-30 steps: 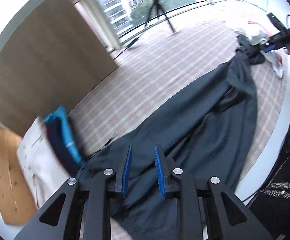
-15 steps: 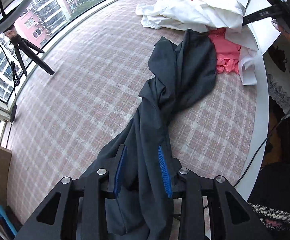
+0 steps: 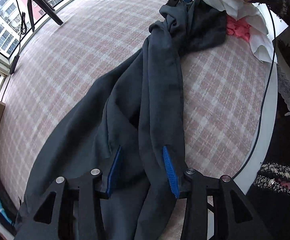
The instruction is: Fold clothes
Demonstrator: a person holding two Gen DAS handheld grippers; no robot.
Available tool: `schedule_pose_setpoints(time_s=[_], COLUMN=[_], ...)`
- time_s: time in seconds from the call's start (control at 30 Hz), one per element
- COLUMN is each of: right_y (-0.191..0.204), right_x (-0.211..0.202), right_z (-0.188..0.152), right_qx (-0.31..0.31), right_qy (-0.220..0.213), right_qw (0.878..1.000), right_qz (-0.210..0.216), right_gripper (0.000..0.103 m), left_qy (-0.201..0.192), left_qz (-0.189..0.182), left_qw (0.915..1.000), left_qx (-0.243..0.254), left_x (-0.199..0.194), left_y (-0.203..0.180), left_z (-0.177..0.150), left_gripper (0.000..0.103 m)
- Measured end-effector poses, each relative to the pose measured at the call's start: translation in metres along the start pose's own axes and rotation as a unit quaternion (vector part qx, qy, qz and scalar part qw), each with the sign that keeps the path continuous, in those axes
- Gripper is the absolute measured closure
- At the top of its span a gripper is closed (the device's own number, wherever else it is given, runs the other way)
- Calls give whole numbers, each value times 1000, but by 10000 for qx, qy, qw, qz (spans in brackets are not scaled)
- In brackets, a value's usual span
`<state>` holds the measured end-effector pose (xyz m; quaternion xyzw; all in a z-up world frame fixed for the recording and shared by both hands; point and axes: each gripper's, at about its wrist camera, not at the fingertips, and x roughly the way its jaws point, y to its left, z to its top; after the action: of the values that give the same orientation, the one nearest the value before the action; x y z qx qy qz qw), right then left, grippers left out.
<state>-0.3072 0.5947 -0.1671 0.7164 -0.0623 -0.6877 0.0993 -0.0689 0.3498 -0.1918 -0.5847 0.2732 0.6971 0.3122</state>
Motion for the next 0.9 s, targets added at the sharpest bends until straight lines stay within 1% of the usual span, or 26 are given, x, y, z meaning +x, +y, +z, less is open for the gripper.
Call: schedule_pose_setpoints(time_s=[0.03,0.07,0.1,0.13,0.17,0.2,0.27,0.3,0.37,0.43,0.47,0.5,0.53,0.57,0.6,0.63,0.67,0.7,0.73,0.77,0.8,0.83,0.87,0.9], right_y=[0,3,6,9,12,16,23,27,25,15,8,2,-6,-15,-24,-34,-40,-42,-39,-33,-21,-9,7,23], right_x=[3,1,-1,-3,-7,-14,-40,-54,-87,-117,-125,-133,-132,-123,-114,-110,-109,-113,-120,-128,-132,-136,-130,-124], right_z=[0,-1,-3,-4,-7,-14,-35,-48,-84,-128,-152,-176,-196,-212,-227,-238,-243,-244,-241,-236,-225,-215,-202,-189], right_qx=[58,31,1,-29,-33,-65,-277,-395,-451,-398,-409,-422,-395,-299,-200,-15,99,119,68,-24,-243,-467,-809,-1153], right_qy=[-25,-148,-273,-399,-444,-557,-908,-1054,-1278,-1457,-1452,-1443,-1262,-954,-641,-446,-361,-416,-588,-792,-1015,-1237,-1312,-1381], right_qw=[9998,9992,9981,9965,9950,9940,9921,9899,9867,9842,9848,9855,9900,9949,9974,9976,9968,9957,9943,9930,9913,9886,9852,9805], right_qz=[177,364,551,738,891,939,825,863,894,927,859,787,488,121,-247,-527,-707,-819,-890,-879,-804,-726,-755,-787], right_gripper=[43,55,66,91,94,94,94,94,95,95,95,95,94,93,92,89,88,88,87,78,70,53,39,38], left_qy=[-3,16,35,53,70,63,-60,-121,-227,-276,-279,-229,-178,-128,-126,-124,-122,-121,-177,-234,-288,-249,-211,-172], left_qz=[-56,-125,-234,-341,-431,-486,-597,-653,-748,-885,-979,-1072,-1164,-1251,-1118,-985,-851,-716,-501,-286,-72,55,181,308], left_qw=[10000,9999,9996,9993,9989,9986,9982,9978,9967,9948,9934,9924,9912,9900,9918,9935,9949,9962,9979,9989,9994,9997,9996,9993], left_qx=[-44,-87,-120,-154,-197,-186,-24,56,238,433,527,565,603,639,602,566,528,490,382,274,166,67,-33,-132], left_x=[3,7,11,14,16,16,1,-6,-23,-39,-45,-47,-48,-50,-51,-52,-53,-54,-56,-58,-60,-57,-54,-51], left_y=[2,4,5,7,9,10,4,2,-7,-19,-25,-28,-31,-34,-26,-19,-11,-4,12,28,44,59,73,87], left_z=[-4,-5,-5,-5,-4,-4,-9,-11,-19,-32,-38,-45,-51,-57,-59,-61,-63,-65,-62,-59,-57,-57,-58,-59], left_gripper=[63,66,81,97,99,101,102,102,102,101,101,97,94,92,88,86,86,84,81,79,73,71,71,70])
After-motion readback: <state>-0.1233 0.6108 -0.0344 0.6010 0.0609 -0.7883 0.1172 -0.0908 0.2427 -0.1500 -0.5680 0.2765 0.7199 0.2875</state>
